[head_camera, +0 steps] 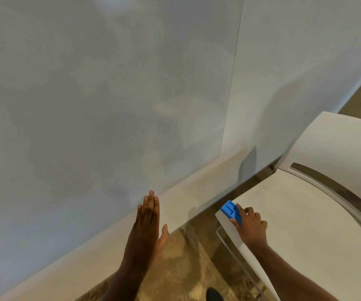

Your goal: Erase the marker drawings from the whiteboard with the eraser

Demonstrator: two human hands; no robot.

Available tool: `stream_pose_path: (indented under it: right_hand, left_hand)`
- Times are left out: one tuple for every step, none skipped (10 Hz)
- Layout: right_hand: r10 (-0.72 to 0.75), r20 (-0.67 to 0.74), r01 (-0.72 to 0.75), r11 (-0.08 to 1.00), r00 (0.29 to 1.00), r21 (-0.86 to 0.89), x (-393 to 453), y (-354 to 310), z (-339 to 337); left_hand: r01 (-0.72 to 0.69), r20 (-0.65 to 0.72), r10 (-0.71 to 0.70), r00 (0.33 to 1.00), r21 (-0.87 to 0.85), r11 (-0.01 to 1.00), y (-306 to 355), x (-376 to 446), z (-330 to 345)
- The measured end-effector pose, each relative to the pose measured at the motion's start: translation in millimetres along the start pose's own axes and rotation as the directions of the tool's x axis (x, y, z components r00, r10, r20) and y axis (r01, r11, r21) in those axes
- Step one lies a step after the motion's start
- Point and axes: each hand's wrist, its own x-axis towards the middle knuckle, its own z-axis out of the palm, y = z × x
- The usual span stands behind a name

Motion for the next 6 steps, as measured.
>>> stream_pose_path:
  right_hand:
    - [0.049,0.014,-0.049,0.998,0.999,0.028,-3,4,7]
    - [0.144,0.022,-0.145,0.986,0.989,0.088,-1,6,15]
    - [0.205,0.021,-0.206,0.97,0.979,0.129,5,9,23]
    - [0.23,0.023,-0.231,0.963,0.973,0.138,9,13,30]
    - [0.237,0.012,-0.237,0.961,0.971,0.146,7,14,30]
    - [0.241,0.013,-0.239,0.954,0.971,0.182,7,15,31]
  left_hand:
    - [-0.006,-0.013,0.006,1.0,0.0,1.0,0,-6,4]
    - [-0.016,-0.033,0.016,0.999,-0.013,1.0,1,-15,10]
    - [0.02,-0.006,-0.02,1.0,-0.008,1.0,0,-24,12]
    - [0.036,0.014,-0.036,0.999,-0.009,0.999,-1,-30,16]
    - [0.017,0.029,-0.017,0.999,-0.004,1.0,-2,-35,15]
    - [0.024,0.027,-0.024,0.999,-0.002,1.0,-3,-41,15]
